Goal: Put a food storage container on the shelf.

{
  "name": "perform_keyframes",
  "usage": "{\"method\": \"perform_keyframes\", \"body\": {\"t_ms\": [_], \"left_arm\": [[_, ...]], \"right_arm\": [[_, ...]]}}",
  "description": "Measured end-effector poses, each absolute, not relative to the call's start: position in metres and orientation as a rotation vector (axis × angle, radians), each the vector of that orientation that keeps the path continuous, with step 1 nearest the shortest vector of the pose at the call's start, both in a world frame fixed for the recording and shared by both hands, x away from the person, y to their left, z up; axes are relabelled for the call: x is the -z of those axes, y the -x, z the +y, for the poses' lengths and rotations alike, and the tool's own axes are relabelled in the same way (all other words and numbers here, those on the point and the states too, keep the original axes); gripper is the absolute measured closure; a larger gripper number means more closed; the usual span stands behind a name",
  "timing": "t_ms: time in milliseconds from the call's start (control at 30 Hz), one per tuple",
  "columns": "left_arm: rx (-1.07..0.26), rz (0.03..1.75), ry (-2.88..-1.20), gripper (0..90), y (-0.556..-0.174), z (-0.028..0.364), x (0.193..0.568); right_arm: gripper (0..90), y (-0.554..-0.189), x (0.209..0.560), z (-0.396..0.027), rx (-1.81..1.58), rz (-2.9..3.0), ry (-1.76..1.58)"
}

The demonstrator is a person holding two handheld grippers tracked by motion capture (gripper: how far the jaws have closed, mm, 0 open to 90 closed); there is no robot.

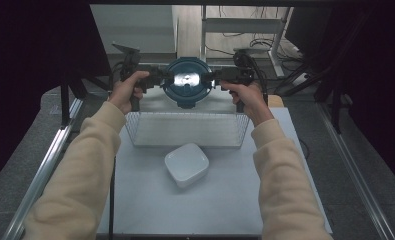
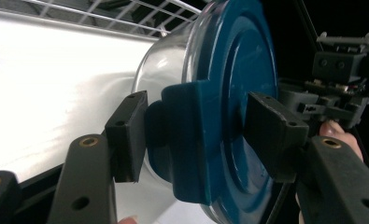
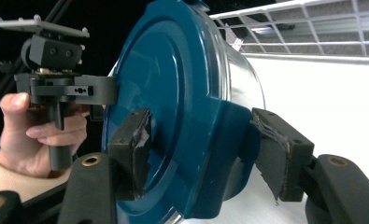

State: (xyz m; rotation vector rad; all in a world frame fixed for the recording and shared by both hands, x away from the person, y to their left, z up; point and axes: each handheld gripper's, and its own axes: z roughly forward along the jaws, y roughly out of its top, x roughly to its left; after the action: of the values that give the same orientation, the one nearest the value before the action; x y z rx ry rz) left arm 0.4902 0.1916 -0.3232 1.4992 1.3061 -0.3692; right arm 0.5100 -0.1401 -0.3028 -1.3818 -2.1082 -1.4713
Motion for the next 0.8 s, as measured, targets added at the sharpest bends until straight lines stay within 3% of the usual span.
{"method": "perform_keyframes", "body": {"t_ms": [533, 700, 800], "left_arm": [[0.389, 1.324, -1.415, 39.7, -0.5, 0.191, 0.34], [0.212, 1.32, -1.46, 25.6, -0.487, 0.189, 0.333], [0.072, 1.297, -1.517, 22.9, -0.469, 0.188, 0.323]], "right_arm": [[34.8, -0.527, 0.319, -0.142, 1.423, -1.94, 1.497], [19.6, -0.513, 0.307, -0.133, 1.452, -2.102, 1.52], [13.6, -0.501, 0.299, -0.134, 1.481, -2.182, 1.559]]}}
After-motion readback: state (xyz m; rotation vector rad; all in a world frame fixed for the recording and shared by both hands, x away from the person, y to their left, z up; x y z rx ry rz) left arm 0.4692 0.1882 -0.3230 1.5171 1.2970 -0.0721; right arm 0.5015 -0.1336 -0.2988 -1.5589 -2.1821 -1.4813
